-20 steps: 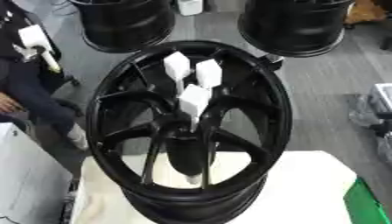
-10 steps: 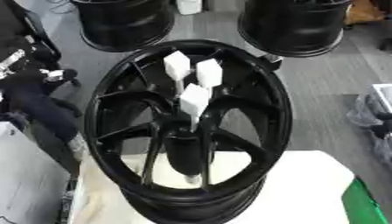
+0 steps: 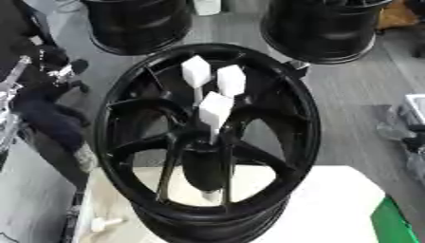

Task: Pull the pin out of the wheel hub.

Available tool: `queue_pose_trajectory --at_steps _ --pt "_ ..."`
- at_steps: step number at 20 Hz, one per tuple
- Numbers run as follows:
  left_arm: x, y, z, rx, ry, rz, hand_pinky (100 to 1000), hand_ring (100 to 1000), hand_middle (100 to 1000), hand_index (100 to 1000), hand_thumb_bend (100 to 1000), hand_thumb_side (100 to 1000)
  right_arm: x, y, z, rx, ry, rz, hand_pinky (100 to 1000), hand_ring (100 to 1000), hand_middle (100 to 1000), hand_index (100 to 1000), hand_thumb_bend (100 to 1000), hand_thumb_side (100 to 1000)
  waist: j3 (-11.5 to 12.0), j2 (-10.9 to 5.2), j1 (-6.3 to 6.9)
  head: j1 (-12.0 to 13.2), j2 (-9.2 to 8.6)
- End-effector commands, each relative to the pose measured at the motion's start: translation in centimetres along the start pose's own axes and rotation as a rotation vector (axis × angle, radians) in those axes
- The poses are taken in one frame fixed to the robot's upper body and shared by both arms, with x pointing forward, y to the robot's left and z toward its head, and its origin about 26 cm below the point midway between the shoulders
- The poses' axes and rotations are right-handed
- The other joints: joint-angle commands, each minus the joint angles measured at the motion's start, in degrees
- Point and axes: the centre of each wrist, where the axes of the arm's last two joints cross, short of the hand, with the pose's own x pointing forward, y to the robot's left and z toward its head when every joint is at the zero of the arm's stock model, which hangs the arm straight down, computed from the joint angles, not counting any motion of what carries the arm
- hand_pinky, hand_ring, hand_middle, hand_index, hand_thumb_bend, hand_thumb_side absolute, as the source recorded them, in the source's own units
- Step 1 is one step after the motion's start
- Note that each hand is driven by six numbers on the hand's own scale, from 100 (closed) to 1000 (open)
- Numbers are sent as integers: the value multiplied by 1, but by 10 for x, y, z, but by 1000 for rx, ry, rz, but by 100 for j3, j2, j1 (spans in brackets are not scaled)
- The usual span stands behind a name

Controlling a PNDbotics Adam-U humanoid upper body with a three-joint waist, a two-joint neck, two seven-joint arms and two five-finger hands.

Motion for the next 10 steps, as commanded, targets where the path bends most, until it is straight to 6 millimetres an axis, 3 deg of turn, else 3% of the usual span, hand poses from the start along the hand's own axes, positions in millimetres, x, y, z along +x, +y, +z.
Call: queue_pose_trajectory --at_steps 1,6,10 --pt "20 -11 11 86 -97 103 651 692 738 809 717 595 8 -3 -4 -5 -31 3 794 733 761 939 100 433 24 -24 -17 -5 -105" --pt "14 -42 26 153 -86 257 652 690 735 819 703 610 9 -2 -5 -7 -38 -9 793 731 759 938 100 435 48 33 -38 -54 -172" --pt "6 -53 29 136 -58 294 640 664 716 812 689 613 10 0 -7 -8 -41 -19 789 727 756 936 100 432 29 74 -43 -105 -228"
